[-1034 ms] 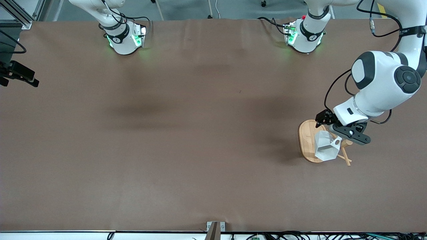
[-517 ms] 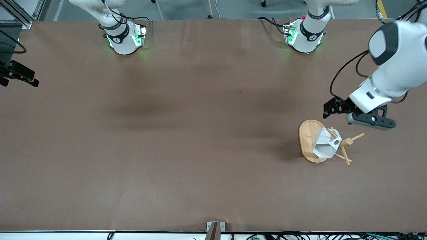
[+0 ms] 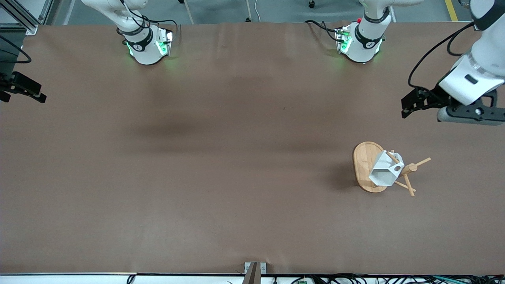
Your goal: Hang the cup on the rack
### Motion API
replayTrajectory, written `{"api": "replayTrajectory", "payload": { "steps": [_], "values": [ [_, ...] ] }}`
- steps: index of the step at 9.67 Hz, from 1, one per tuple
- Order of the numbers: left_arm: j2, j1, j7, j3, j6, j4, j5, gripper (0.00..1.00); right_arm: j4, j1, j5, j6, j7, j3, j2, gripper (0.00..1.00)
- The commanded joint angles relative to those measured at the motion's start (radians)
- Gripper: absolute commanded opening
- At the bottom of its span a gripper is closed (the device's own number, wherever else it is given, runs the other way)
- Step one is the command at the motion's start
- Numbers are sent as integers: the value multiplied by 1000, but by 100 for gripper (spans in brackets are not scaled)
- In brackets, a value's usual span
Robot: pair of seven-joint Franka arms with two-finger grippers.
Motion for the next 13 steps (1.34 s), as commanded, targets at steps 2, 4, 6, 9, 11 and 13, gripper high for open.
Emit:
{"api": "replayTrajectory", "payload": {
  "steps": [2,4,6,9,11,13],
  "values": [
    [13,52,6,-17,-114,60,15,100,-17,-6,4,4,8,5,-20,100],
    [-13,81,-2,-46,-136,57,15,100,-17,-6,4,4,8,5,-20,100],
    [-22,82,-6,-56,-141,52,16,100,-17,-6,4,4,8,5,-20,100],
    [-21,82,-8,-56,-139,52,16,100,-17,-6,4,4,8,6,-20,100],
    [-24,82,-9,-53,-141,49,15,100,-17,-6,4,6,6,6,-20,100],
    [-27,84,-11,-51,-141,49,15,100,-17,-4,4,3,8,6,-20,100]
  ]
}}
